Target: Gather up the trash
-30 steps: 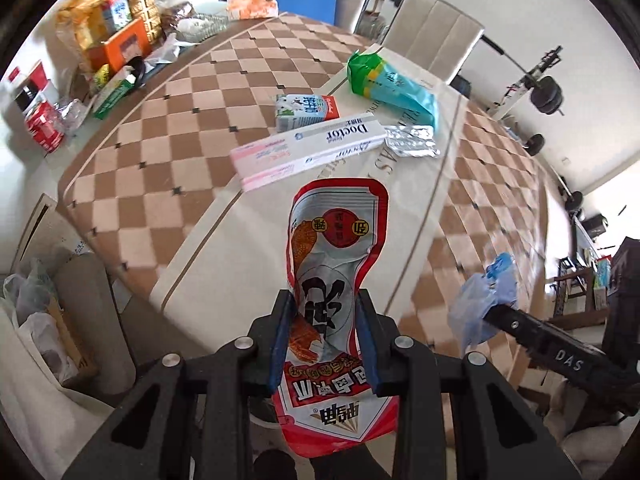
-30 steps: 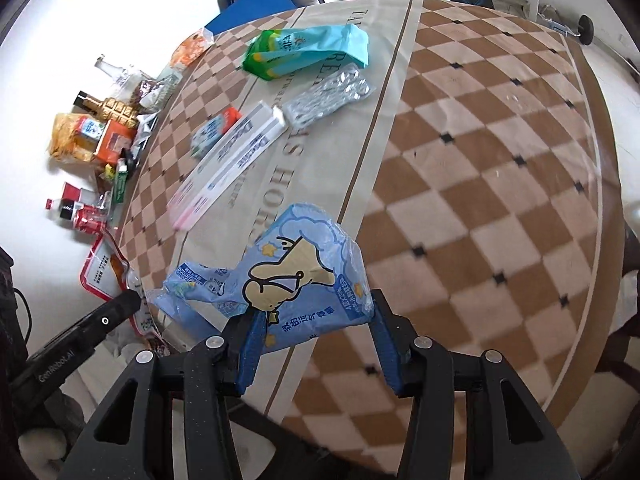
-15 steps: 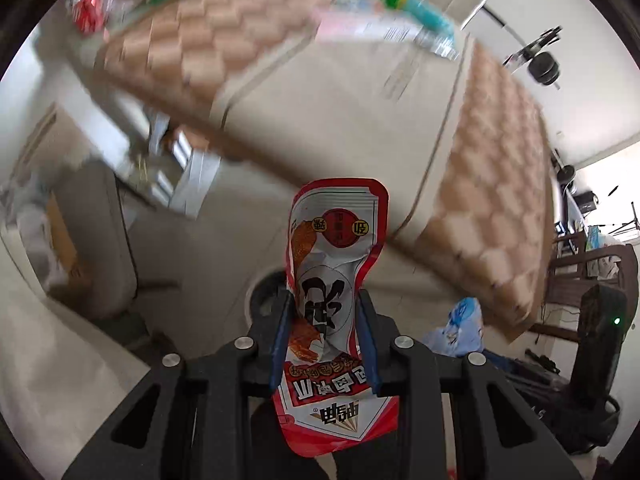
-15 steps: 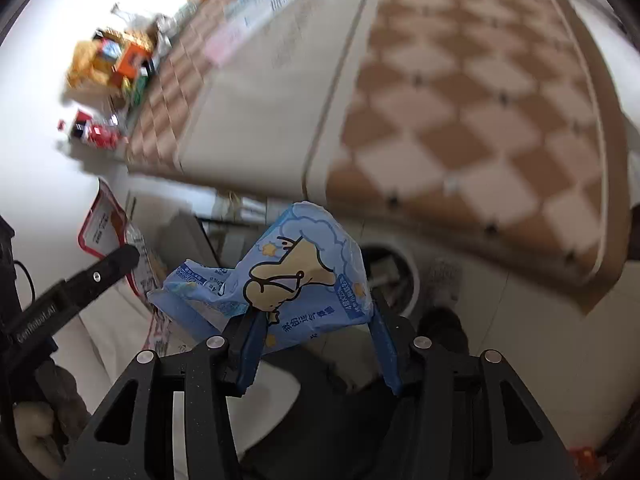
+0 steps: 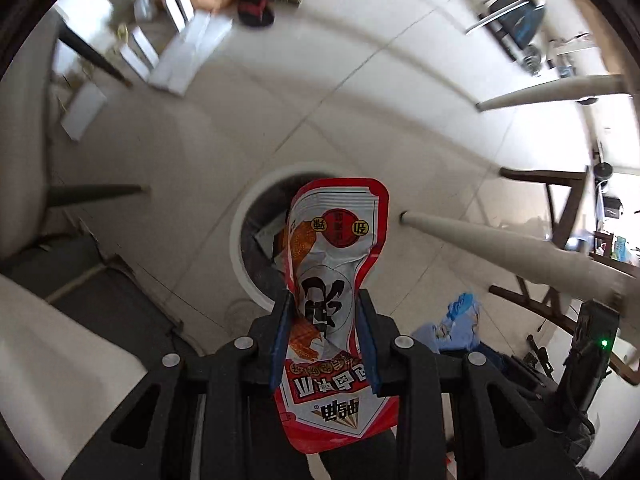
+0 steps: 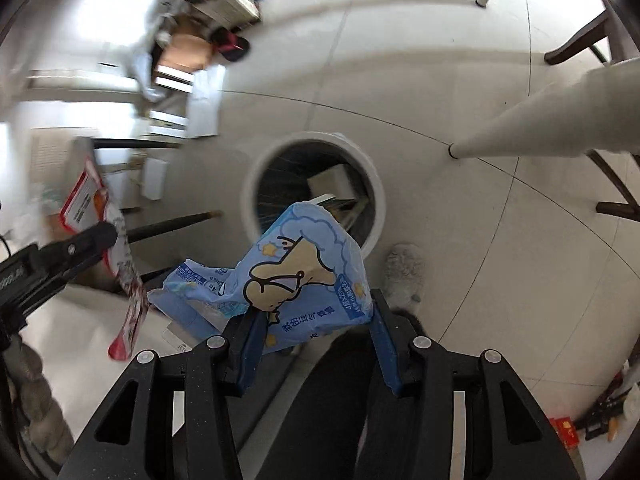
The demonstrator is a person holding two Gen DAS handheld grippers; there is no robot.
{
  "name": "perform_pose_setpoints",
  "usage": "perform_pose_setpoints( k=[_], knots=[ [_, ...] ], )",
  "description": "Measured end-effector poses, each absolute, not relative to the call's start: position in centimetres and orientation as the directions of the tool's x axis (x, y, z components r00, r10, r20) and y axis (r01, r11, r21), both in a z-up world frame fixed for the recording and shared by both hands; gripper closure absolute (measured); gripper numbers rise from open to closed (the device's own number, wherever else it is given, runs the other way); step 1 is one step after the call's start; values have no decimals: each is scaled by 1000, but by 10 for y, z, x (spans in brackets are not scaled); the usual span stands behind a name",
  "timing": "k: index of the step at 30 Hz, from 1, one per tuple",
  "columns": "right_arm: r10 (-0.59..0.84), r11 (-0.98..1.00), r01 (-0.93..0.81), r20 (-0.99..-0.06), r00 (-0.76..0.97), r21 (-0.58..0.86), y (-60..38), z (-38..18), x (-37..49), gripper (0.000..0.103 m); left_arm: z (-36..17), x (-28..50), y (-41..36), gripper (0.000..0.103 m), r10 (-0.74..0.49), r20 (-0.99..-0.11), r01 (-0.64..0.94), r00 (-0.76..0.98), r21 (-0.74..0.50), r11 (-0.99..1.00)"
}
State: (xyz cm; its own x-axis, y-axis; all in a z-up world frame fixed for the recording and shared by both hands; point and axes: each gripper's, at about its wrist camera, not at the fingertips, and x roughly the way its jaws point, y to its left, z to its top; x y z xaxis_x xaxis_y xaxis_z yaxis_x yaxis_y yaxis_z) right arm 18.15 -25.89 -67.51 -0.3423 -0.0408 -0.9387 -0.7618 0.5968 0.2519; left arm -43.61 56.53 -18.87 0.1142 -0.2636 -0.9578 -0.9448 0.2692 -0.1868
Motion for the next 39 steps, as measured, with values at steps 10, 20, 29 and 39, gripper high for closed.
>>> perform_pose_setpoints(
  k=[10, 20, 29, 39],
  knots=[
    [-156, 576, -793, -925, -347, 200, -240, -833, 181, 52, -315, -428, 555, 65, -394, -919, -943, 18, -146, 299],
    [-195, 560, -805, -913, -359, 197, -238, -865, 171, 19, -298, -432, 544, 11, -351, -936, -937, -18, -108, 333],
    [-191, 534, -835, -943, -273, 133, -236, -826, 166, 1, -225, -443, 528, 10, -194, -976, -917, -93, 8, 398],
    [-112, 491, -866, -978, -174, 98, -248, -705, 159, 0, -113, -466, 508, 10, -87, -990, -909, -109, 64, 411]
  ],
)
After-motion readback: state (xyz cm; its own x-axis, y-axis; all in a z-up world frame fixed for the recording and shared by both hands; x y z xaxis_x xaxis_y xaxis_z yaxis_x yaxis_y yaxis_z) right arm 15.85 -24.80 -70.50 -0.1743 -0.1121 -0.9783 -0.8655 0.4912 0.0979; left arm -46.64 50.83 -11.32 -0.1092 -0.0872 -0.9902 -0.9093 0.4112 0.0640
